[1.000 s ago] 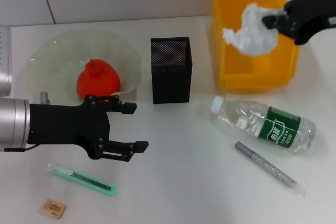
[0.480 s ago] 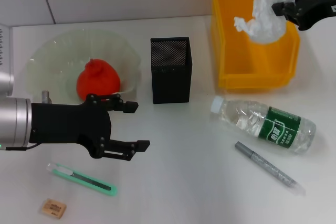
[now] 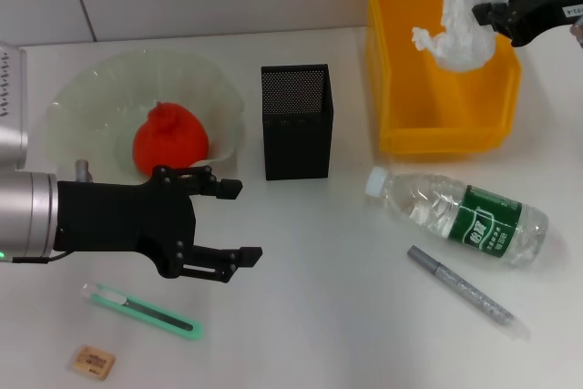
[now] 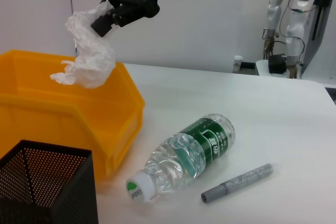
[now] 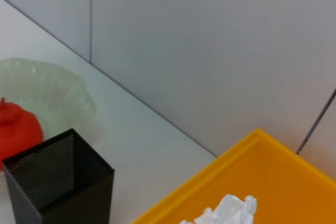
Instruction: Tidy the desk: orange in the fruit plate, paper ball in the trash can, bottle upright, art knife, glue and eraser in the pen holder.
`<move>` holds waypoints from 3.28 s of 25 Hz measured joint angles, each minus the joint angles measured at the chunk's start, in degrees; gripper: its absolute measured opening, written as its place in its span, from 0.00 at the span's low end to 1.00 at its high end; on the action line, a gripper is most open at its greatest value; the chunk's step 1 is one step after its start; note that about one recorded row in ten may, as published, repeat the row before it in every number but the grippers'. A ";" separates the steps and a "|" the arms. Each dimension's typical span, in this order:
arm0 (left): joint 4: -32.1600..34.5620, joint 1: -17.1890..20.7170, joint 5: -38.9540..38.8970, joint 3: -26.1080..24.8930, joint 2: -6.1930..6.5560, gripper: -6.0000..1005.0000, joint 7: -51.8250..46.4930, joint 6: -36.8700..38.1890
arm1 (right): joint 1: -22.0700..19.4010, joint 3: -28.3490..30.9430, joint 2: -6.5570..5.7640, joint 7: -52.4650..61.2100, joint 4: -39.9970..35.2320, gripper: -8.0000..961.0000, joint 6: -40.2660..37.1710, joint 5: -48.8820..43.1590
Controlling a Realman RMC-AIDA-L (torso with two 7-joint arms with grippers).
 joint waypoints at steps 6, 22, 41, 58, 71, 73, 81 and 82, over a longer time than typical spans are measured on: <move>-0.13 0.03 0.02 0.21 0.00 0.81 0.07 -0.59 | 0.49 0.25 -0.53 -0.16 2.68 0.02 1.92 -0.05; -0.51 -0.02 0.09 0.86 0.09 0.80 0.18 -0.82 | -1.72 0.33 1.88 0.58 0.28 0.12 5.94 0.06; -1.01 -0.04 -0.04 0.95 0.04 0.80 0.63 -1.37 | -8.75 6.21 1.99 -12.63 -4.13 0.72 -3.50 25.52; -1.63 0.27 -0.65 0.95 0.00 0.79 1.07 -2.07 | -10.32 15.31 1.08 -18.44 -0.60 0.77 -25.86 31.28; -2.17 0.37 -0.80 0.94 -0.09 0.79 1.58 -2.12 | -11.18 16.54 1.24 -13.39 -2.34 0.81 -28.56 26.43; -2.18 0.37 -0.80 0.95 -0.09 0.79 1.61 -2.11 | -10.26 16.05 1.63 -10.42 -3.70 0.81 -28.31 21.52; -2.35 0.23 -0.80 0.95 -0.09 0.79 2.14 -2.20 | -8.33 14.71 2.18 -1.24 -10.77 0.81 -28.90 13.68; -2.45 0.22 -0.80 0.95 -0.09 0.79 2.23 -2.20 | -8.11 14.08 2.14 0.18 -12.03 0.81 -28.91 12.35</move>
